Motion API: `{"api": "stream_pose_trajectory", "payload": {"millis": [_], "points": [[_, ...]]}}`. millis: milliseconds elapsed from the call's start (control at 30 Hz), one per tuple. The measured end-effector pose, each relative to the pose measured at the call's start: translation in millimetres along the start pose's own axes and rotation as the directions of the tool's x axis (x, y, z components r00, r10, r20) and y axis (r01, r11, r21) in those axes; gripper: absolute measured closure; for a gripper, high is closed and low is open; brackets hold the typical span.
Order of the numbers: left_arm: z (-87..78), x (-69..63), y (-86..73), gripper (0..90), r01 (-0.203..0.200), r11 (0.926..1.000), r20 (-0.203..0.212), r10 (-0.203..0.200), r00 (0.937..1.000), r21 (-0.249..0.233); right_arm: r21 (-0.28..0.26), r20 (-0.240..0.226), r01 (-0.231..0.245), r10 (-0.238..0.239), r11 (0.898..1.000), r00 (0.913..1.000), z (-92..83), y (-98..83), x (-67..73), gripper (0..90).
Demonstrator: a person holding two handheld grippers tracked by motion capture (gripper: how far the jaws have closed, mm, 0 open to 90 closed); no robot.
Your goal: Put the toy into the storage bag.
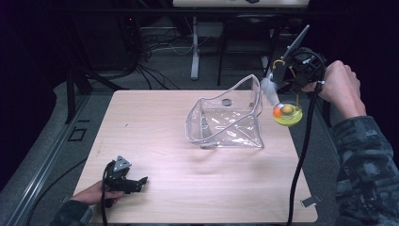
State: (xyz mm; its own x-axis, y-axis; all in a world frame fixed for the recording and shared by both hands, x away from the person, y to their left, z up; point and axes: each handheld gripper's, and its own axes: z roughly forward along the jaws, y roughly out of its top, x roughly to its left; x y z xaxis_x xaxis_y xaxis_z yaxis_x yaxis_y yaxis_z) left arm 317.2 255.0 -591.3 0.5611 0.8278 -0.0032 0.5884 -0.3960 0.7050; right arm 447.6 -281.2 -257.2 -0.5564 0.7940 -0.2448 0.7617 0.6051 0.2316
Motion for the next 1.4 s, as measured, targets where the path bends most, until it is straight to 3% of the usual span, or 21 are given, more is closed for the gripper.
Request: {"api": "stream_pose_trajectory", "payload": {"millis": [767, 1400], "points": [[0.0, 0.0, 0.0, 0.0, 0.0, 1.0, 0.0, 0.0, 1.0, 0.0, -0.033, 0.043, 0.018, -0.016, 0.999, 0.9989, -24.4, 24.5, 1.5, 87.6], [0.0, 0.0, 0.0, 0.0, 0.0, 1.0, 0.0, 0.0, 1.0, 0.0, -0.051, 0.073, 0.055, -0.051, 0.997, 0.9961, -37.8, 49.8, 14.0, 87.6]]}}
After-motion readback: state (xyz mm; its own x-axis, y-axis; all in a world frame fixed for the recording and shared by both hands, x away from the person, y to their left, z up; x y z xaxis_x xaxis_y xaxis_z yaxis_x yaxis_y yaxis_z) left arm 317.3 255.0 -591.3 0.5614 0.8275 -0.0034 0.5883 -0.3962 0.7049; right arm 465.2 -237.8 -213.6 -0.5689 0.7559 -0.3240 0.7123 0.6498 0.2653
